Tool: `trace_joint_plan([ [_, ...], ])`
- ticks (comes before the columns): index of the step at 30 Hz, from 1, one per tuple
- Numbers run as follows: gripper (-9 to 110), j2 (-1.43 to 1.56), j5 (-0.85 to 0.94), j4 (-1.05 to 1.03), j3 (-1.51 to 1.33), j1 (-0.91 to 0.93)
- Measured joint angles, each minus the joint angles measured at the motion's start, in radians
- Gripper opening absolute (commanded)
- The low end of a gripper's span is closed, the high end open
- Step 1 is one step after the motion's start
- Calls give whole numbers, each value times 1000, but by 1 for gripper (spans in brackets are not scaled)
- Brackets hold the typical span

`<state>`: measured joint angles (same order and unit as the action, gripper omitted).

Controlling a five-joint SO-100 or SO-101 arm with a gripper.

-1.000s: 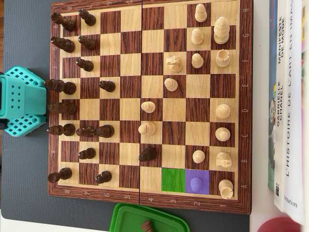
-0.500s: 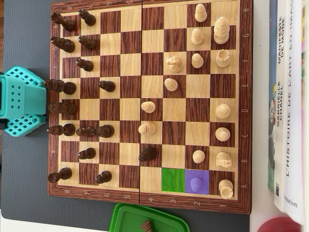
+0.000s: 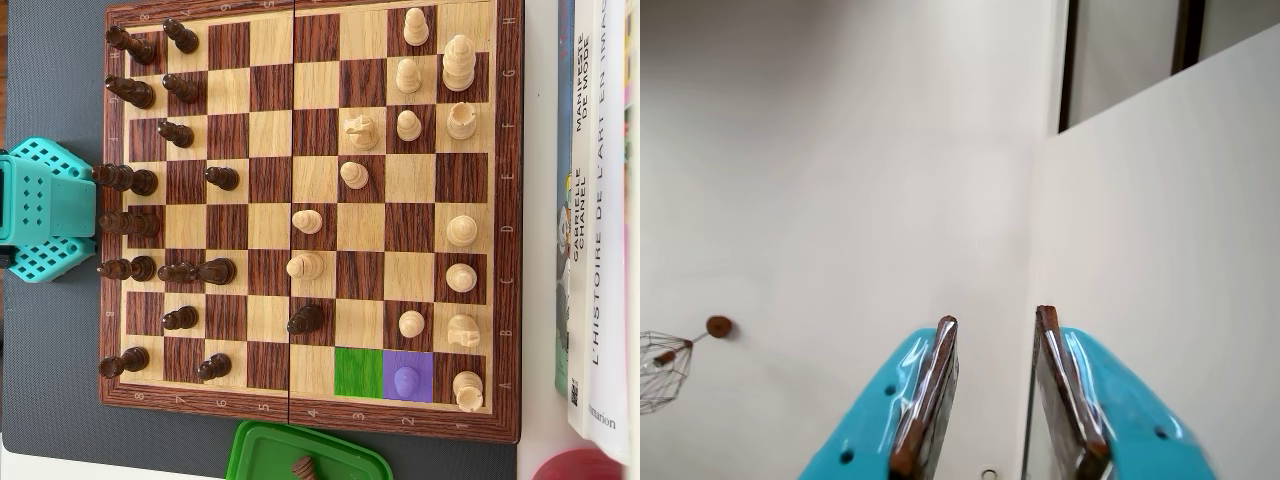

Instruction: Play chess

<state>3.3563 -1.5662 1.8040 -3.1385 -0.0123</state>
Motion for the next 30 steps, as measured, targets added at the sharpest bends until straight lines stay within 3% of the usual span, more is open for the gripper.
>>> trace_joint_plan([
  [7, 13, -2, 0, -181, 0, 0],
  [30, 13, -18, 0, -1060, -2, -3],
])
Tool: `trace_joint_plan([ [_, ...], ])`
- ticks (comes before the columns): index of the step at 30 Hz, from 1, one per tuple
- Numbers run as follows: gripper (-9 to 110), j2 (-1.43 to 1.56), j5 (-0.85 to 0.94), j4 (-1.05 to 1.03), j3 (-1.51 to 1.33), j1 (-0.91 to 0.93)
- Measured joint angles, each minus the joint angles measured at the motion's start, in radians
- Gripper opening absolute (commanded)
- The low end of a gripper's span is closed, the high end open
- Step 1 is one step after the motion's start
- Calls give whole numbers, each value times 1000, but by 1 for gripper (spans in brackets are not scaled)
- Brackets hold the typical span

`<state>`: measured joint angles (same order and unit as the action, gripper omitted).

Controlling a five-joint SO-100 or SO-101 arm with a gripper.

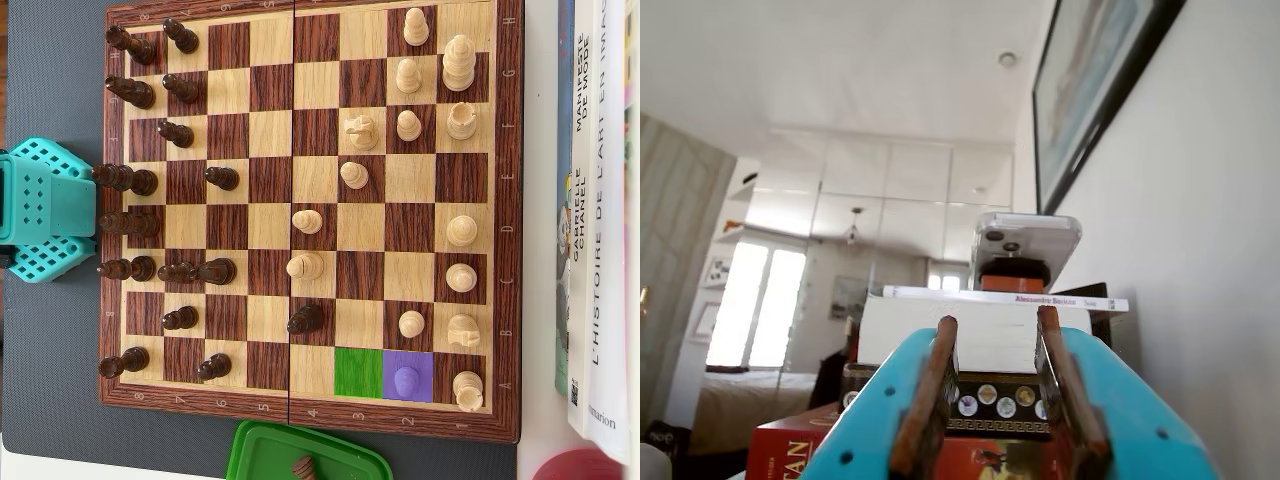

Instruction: Play chess

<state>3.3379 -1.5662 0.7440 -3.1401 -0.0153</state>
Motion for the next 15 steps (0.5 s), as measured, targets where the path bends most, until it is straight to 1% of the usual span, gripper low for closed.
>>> trace_joint_plan([
  [5, 13, 0, 0, -195, 0, 8],
  [10, 13, -5, 2, -327, 2, 52],
  [15, 13, -98, 84, -451, 48, 66],
])
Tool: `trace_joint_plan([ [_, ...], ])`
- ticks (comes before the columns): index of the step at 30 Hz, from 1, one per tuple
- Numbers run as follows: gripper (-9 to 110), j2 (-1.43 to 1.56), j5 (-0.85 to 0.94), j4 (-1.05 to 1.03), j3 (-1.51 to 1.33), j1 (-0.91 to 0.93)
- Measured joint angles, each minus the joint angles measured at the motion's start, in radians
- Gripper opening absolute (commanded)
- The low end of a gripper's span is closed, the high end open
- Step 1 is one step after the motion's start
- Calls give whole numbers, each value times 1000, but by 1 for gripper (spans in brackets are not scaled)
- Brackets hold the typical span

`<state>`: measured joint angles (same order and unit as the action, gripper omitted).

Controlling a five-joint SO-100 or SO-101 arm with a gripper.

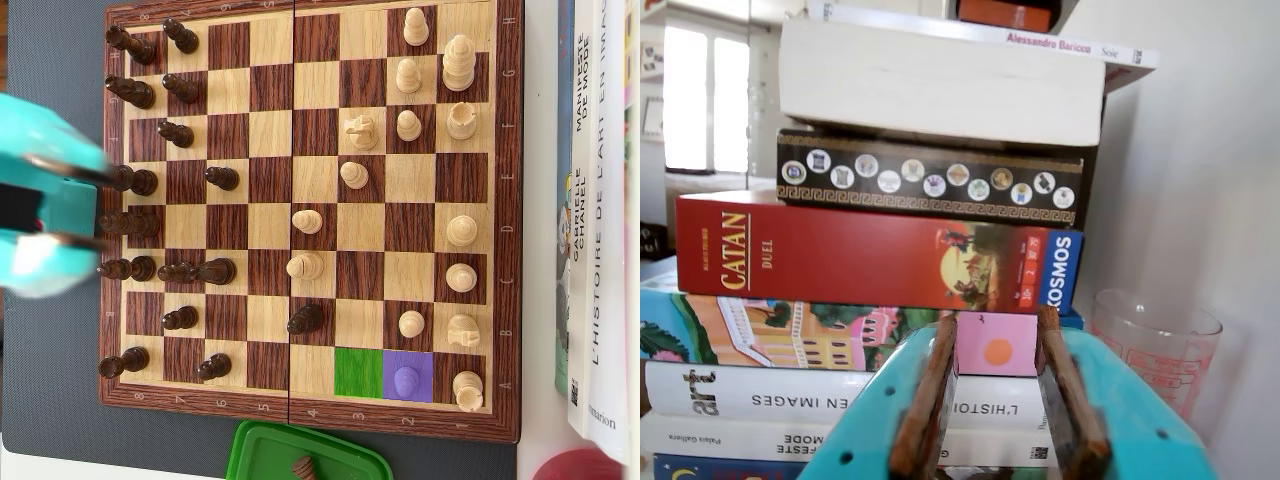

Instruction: Play chess

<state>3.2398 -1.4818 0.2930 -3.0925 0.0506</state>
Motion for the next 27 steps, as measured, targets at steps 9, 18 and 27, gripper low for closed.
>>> trace_joint_plan([
  [9, 13, -198, 78, -298, 193, 29],
  [18, 13, -376, 78, -833, 423, 130],
  [27, 13, -626, 78, -1074, 627, 224],
])
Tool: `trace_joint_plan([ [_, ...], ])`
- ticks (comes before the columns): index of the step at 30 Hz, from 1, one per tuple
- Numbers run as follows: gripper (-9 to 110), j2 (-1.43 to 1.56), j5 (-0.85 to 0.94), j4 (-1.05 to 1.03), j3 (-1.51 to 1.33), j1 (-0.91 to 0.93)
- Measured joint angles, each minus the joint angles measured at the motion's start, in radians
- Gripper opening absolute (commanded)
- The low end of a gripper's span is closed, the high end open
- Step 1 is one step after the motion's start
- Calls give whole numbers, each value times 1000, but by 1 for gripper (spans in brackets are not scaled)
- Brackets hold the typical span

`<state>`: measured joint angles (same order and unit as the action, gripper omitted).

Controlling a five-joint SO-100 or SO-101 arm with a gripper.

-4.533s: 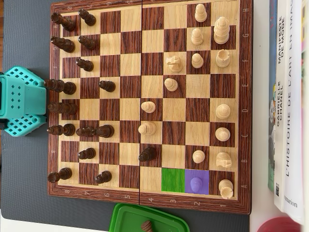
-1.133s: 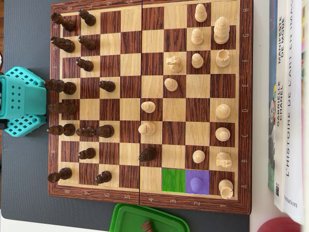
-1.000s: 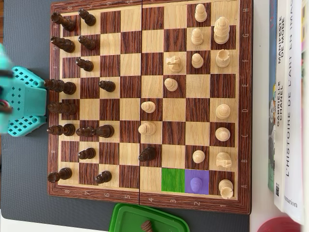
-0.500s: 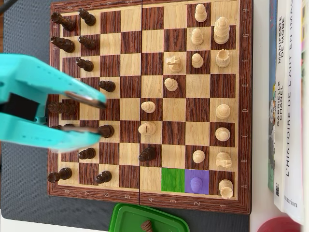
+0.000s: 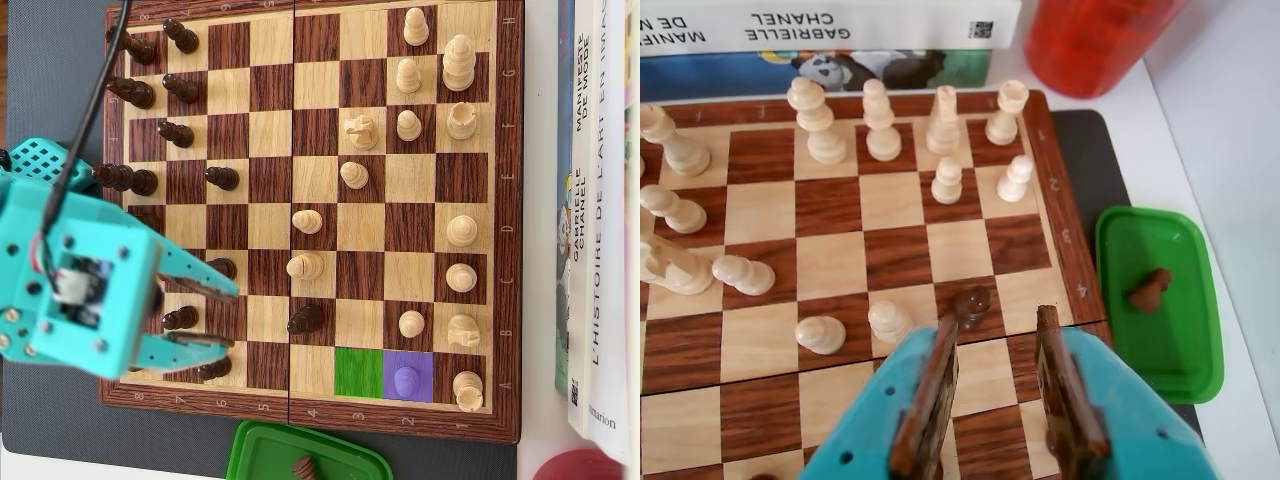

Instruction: Play chess

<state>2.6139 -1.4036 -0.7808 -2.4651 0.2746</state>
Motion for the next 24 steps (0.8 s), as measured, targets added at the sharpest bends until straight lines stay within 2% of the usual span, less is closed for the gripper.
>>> trace_joint_plan([
  [17, 13, -664, 0, -206, 578, 21],
  [24, 13, -893, 0, -221, 778, 25],
])
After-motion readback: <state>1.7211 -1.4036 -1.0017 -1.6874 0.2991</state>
